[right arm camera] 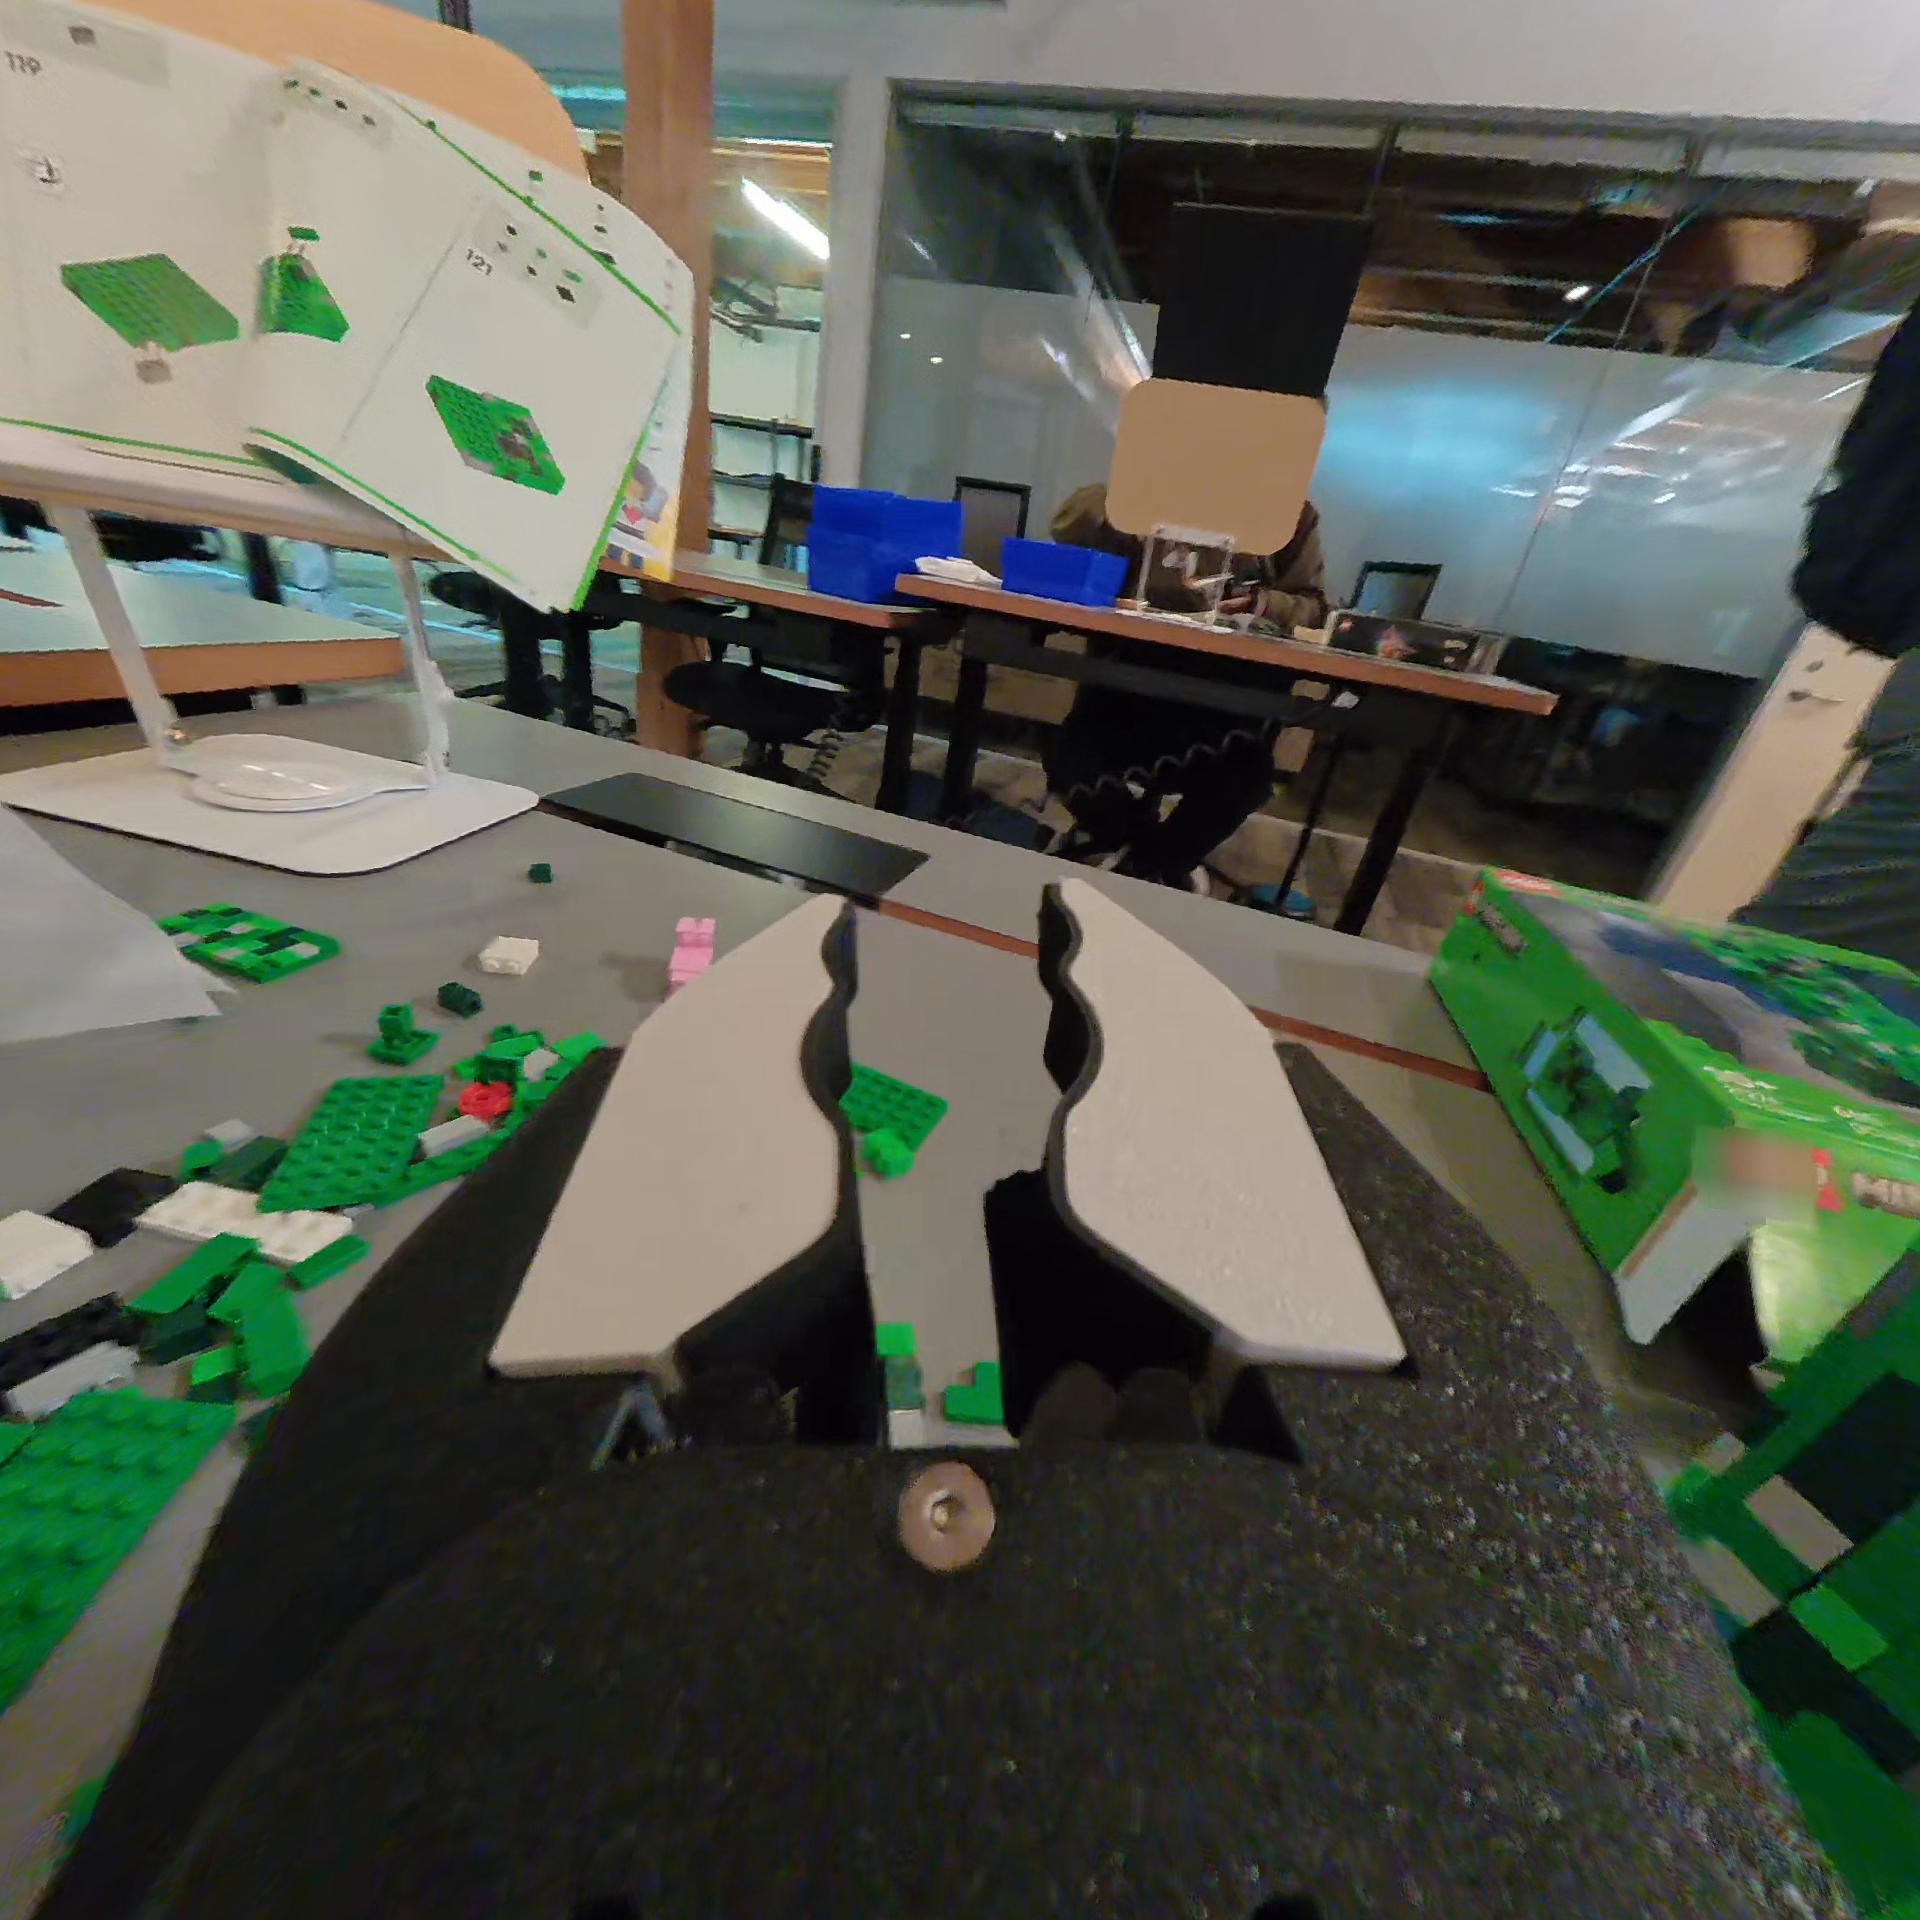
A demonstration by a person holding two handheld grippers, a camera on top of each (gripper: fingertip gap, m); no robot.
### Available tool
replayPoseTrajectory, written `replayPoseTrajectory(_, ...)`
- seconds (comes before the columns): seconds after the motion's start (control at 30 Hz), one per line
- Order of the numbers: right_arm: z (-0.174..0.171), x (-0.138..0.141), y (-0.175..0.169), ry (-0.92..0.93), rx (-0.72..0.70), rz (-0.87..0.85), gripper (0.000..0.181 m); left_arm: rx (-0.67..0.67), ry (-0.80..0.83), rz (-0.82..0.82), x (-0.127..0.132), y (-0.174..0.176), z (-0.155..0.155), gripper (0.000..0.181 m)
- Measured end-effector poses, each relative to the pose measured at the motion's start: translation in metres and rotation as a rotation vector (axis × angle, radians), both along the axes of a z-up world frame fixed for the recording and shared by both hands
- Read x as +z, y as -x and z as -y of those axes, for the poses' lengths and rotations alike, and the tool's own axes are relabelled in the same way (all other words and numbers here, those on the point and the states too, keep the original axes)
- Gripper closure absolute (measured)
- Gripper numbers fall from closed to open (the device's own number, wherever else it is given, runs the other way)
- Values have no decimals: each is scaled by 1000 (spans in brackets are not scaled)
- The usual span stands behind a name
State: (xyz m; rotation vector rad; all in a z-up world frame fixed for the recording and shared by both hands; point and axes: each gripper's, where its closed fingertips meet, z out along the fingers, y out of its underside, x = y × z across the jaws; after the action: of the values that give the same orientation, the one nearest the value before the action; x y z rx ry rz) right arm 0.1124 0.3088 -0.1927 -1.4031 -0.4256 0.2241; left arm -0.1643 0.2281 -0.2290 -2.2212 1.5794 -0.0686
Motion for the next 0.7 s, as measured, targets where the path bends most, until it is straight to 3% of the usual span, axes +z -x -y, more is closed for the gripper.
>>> replayPoseTrajectory(0.17, -3, -16, 8, 157, 126, -93, 140, -16, -5, 14, 2, -2, 1, 181)
replayPoseTrajectory(0.43, -9, -31, 2, 248, 122, -24, 125, -75, -8, 22, 0, -7, 6, 181)
replayPoseTrajectory(0.7, -10, -40, -22, 358, 173, -26, 134, -34, 8, 14, -2, 0, 0, 181)
